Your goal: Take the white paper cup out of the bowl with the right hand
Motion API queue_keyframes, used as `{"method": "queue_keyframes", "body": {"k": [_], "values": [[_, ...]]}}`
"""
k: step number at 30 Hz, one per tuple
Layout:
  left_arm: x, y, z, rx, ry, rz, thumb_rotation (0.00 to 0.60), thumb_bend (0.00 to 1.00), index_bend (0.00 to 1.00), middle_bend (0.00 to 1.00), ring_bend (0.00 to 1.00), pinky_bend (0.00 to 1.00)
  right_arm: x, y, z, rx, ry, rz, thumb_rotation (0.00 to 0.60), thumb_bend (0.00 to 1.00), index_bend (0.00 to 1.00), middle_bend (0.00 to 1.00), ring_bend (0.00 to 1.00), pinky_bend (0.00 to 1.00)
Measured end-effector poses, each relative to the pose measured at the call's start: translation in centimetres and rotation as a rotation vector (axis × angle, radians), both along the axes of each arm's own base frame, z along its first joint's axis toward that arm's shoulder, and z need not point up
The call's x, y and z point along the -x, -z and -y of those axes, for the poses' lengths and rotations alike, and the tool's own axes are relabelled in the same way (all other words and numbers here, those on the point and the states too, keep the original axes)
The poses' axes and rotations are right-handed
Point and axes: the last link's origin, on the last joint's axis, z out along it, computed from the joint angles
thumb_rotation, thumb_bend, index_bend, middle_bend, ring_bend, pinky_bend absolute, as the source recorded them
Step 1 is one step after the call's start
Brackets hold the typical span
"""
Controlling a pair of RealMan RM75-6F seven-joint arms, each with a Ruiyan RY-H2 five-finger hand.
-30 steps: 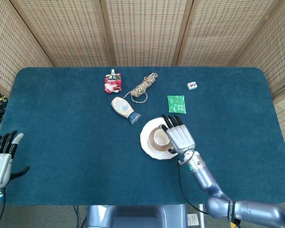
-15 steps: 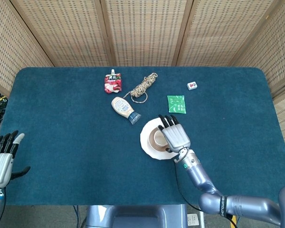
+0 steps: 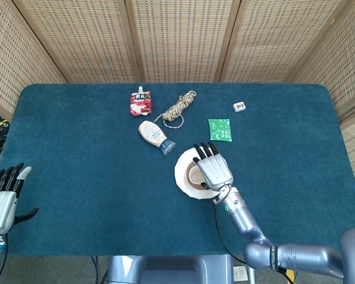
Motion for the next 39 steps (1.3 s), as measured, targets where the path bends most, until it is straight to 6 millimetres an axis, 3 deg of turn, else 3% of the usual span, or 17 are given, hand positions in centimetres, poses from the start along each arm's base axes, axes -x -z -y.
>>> {"method": "queue_keyframes", "body": {"k": [4, 10, 15, 20, 29, 39], "values": [[0.0, 0.0, 0.0, 0.002, 0.001, 0.0, 0.6, 0.0, 0.0, 0.0, 0.0, 0.0, -0.5, -0.9, 0.1, 0.023, -0.009, 0.016, 0.6, 0.37, 0.47, 0.15, 0.0, 0.08], [-0.1, 0.0, 0.1, 0.002, 0.002, -0.001, 0.6, 0.0, 0.0, 0.0, 0.0, 0.0, -0.6, -3.8, 0.7, 0.105, -0.003, 0.048, 0.6, 0.37, 0.47, 0.15, 0.0, 0.08], [-0.1, 0.0, 0.1, -0.002, 0.005, -0.006, 0.6, 0.0, 0.0, 0.0, 0.0, 0.0, 1.0, -6.8, 1.4, 0.191, 0.047, 0.076, 0.6, 0.35, 0.47, 0.14, 0.0, 0.08], [-0.1, -0.1, 0.1, -0.012, 0.005, -0.009, 0.6, 0.0, 0.0, 0.0, 0.0, 0.0, 4.3, -8.8, 2.1, 0.258, 0.136, 0.089, 0.6, 0.35, 0.47, 0.14, 0.0, 0.08], [-0.3, 0.1, 0.2, -0.012, 0.009, -0.022, 0.6, 0.0, 0.0, 0.0, 0.0, 0.0, 9.6, -8.8, 3.1, 0.274, 0.25, 0.027, 0.6, 0.35, 0.47, 0.13, 0.0, 0.08], [-0.1, 0.3, 0.1, -0.006, 0.001, -0.029, 0.6, 0.0, 0.0, 0.0, 0.0, 0.0, 14.1, -7.7, 3.6, 0.273, 0.355, -0.013, 0.6, 0.32, 0.46, 0.12, 0.0, 0.08]]}}
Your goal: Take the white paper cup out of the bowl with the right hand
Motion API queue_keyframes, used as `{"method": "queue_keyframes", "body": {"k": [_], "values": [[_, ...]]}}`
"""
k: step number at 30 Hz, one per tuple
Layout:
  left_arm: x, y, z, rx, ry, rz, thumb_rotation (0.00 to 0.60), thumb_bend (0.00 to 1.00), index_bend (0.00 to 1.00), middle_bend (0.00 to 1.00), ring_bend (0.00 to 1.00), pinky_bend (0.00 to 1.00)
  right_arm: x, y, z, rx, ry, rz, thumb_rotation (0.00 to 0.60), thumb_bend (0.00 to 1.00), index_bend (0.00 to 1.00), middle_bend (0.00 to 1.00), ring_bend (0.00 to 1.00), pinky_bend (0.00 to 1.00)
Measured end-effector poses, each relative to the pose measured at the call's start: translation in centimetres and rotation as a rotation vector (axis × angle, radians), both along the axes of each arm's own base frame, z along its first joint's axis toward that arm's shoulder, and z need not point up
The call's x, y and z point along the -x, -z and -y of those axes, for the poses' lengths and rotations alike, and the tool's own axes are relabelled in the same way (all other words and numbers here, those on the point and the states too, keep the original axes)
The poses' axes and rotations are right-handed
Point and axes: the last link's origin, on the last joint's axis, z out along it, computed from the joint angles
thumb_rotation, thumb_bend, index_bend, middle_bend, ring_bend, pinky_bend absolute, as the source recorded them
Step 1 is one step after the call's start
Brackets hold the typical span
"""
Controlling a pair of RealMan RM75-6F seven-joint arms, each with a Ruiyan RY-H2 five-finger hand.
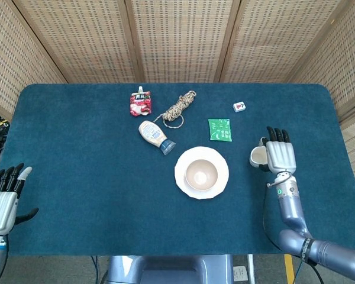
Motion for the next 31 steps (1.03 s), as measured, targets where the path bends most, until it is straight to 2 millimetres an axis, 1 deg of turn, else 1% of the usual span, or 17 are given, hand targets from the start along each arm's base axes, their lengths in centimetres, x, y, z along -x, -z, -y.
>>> {"method": "queue_keyframes", "body": {"k": [4, 5, 7, 8, 9, 11, 14, 15, 19, 22, 25, 28, 31], "values": [[0.0, 0.0, 0.0, 0.001, 0.001, 0.0, 0.6, 0.0, 0.0, 0.0, 0.0, 0.0, 0.7, 0.5, -0.2, -0.009, 0.018, -0.01, 0.6, 0.3, 0.44, 0.09, 0.0, 0.08], [0.0, 0.0, 0.0, 0.001, 0.002, -0.001, 0.6, 0.0, 0.0, 0.0, 0.0, 0.0, 0.8, 0.5, -0.3, -0.01, 0.021, -0.014, 0.6, 0.29, 0.41, 0.07, 0.0, 0.07], [0.0, 0.0, 0.0, 0.0, 0.002, 0.0, 0.6, 0.0, 0.0, 0.0, 0.0, 0.0, 0.9, 0.5, -0.3, -0.012, 0.024, -0.023, 0.6, 0.28, 0.31, 0.02, 0.0, 0.06], [0.0, -0.1, 0.0, -0.002, 0.002, 0.001, 0.6, 0.0, 0.0, 0.0, 0.0, 0.0, 1.0, 0.5, -0.4, -0.012, 0.026, -0.033, 0.6, 0.26, 0.25, 0.0, 0.0, 0.04], [0.0, -0.1, 0.0, -0.004, 0.002, 0.003, 0.6, 0.0, 0.0, 0.0, 0.0, 0.0, 1.0, 0.4, -0.5, -0.011, 0.026, -0.04, 0.6, 0.25, 0.19, 0.0, 0.0, 0.03], [-0.1, -0.2, 0.1, -0.006, 0.003, 0.005, 0.6, 0.0, 0.0, 0.0, 0.0, 0.0, 0.9, 0.2, -0.7, -0.003, 0.022, -0.051, 0.6, 0.23, 0.11, 0.0, 0.0, 0.01], [-0.1, -0.3, 0.1, -0.008, 0.005, 0.008, 0.6, 0.0, 0.0, 0.0, 0.0, 0.0, 0.5, -0.4, -1.1, 0.016, 0.004, -0.063, 0.6, 0.21, 0.03, 0.0, 0.0, 0.0], [-0.1, -0.3, 0.1, -0.008, 0.005, 0.008, 0.6, 0.0, 0.0, 0.0, 0.0, 0.0, 0.3, -0.6, -1.3, 0.023, -0.003, -0.066, 0.6, 0.21, 0.01, 0.0, 0.0, 0.0], [-0.1, -0.4, 0.1, -0.011, 0.009, 0.014, 0.6, 0.0, 0.0, 0.0, 0.0, 0.0, -0.1, -1.5, -2.4, 0.057, -0.04, -0.075, 0.6, 0.21, 0.01, 0.0, 0.0, 0.0], [-0.1, -0.4, 0.1, -0.011, 0.012, 0.019, 0.6, 0.0, 0.0, 0.0, 0.0, 0.0, -0.2, -2.1, -3.8, 0.084, -0.083, -0.065, 0.6, 0.2, 0.01, 0.0, 0.0, 0.0], [-0.1, -0.4, 0.2, -0.012, 0.019, 0.019, 0.6, 0.0, 0.0, 0.0, 0.0, 0.0, 0.0, -2.5, -6.1, 0.106, -0.144, -0.041, 0.6, 0.2, 0.0, 0.0, 0.0, 0.0], [-0.3, -0.4, 0.2, -0.011, 0.032, 0.022, 0.6, 0.0, 0.0, 0.0, 0.0, 0.0, 0.4, -2.8, -8.7, 0.118, -0.217, 0.005, 0.6, 0.19, 0.0, 0.0, 0.0, 0.0], [-0.5, -0.5, 0.4, -0.016, 0.054, 0.024, 0.6, 0.0, 0.0, 0.0, 0.0, 0.0, 1.1, -3.1, -11.8, 0.121, -0.279, 0.073, 0.6, 0.18, 0.0, 0.0, 0.0, 0.0]]}}
